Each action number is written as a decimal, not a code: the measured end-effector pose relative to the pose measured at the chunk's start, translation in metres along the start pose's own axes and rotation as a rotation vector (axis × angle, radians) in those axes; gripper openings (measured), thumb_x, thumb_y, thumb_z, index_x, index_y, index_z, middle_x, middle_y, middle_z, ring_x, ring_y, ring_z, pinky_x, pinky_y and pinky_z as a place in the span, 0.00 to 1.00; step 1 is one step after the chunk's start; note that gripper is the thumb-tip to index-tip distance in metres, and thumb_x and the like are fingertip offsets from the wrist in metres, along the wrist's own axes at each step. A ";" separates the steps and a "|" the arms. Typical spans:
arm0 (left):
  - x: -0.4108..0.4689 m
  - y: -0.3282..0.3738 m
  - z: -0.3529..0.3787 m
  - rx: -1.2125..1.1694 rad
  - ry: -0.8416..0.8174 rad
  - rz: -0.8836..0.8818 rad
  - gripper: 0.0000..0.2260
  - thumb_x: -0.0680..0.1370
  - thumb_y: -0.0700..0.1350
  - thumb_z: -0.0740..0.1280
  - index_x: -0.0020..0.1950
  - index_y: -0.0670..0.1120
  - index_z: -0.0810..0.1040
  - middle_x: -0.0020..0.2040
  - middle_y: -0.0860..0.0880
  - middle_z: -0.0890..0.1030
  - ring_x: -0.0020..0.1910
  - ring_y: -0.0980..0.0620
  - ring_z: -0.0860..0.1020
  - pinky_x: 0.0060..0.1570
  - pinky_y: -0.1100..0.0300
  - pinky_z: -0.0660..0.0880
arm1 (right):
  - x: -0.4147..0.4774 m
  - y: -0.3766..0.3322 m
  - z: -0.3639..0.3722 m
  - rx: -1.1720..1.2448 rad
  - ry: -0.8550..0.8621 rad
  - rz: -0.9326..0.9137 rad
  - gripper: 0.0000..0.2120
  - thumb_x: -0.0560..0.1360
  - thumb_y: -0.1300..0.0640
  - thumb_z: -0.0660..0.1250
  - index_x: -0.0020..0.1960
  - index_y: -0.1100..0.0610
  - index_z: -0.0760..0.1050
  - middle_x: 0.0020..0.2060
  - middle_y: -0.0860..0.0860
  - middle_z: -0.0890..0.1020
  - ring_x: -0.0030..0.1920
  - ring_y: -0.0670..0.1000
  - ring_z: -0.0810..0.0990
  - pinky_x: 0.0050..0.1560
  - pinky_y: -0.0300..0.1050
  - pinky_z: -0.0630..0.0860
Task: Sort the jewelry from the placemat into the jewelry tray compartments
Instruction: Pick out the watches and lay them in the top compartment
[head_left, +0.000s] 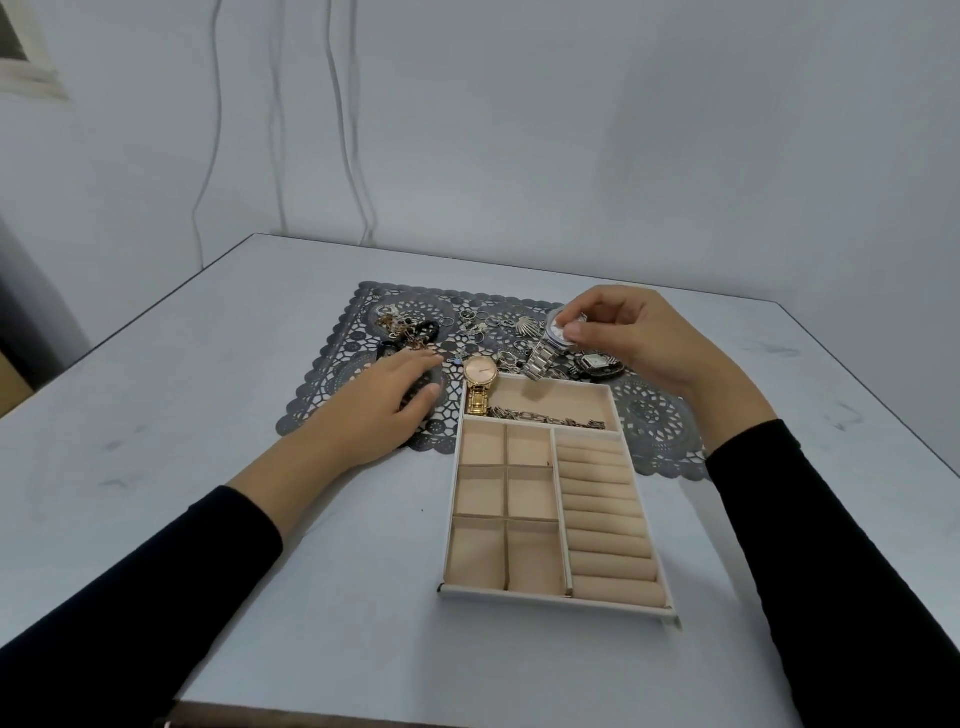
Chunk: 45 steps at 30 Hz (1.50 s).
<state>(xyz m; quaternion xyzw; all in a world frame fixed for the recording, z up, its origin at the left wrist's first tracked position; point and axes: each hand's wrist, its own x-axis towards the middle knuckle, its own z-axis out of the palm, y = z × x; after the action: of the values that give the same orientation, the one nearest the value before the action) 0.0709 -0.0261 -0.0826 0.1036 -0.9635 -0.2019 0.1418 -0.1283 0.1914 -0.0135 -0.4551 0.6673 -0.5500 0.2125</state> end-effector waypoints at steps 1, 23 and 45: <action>-0.002 0.000 0.000 0.003 -0.011 -0.002 0.19 0.84 0.50 0.57 0.75 0.47 0.67 0.75 0.52 0.68 0.73 0.53 0.65 0.66 0.64 0.60 | -0.001 -0.001 0.002 -0.014 -0.013 -0.001 0.06 0.74 0.67 0.69 0.51 0.64 0.79 0.52 0.61 0.83 0.49 0.53 0.80 0.52 0.42 0.76; -0.016 -0.005 0.004 0.039 -0.068 -0.039 0.25 0.83 0.56 0.57 0.78 0.49 0.62 0.79 0.53 0.60 0.79 0.55 0.52 0.76 0.59 0.50 | 0.016 -0.001 0.021 -0.114 -0.301 0.104 0.06 0.75 0.66 0.68 0.52 0.62 0.79 0.43 0.51 0.84 0.47 0.49 0.81 0.52 0.40 0.78; -0.013 -0.005 0.005 0.019 -0.061 -0.061 0.25 0.82 0.56 0.58 0.78 0.49 0.63 0.78 0.54 0.61 0.79 0.57 0.53 0.76 0.57 0.53 | 0.032 0.004 0.027 -0.391 -0.360 0.136 0.12 0.73 0.61 0.73 0.55 0.54 0.78 0.50 0.54 0.83 0.47 0.48 0.82 0.54 0.45 0.75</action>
<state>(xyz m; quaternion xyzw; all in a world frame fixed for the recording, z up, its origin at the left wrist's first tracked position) 0.0822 -0.0254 -0.0918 0.1283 -0.9657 -0.1999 0.1053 -0.1247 0.1499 -0.0188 -0.5320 0.7413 -0.3054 0.2724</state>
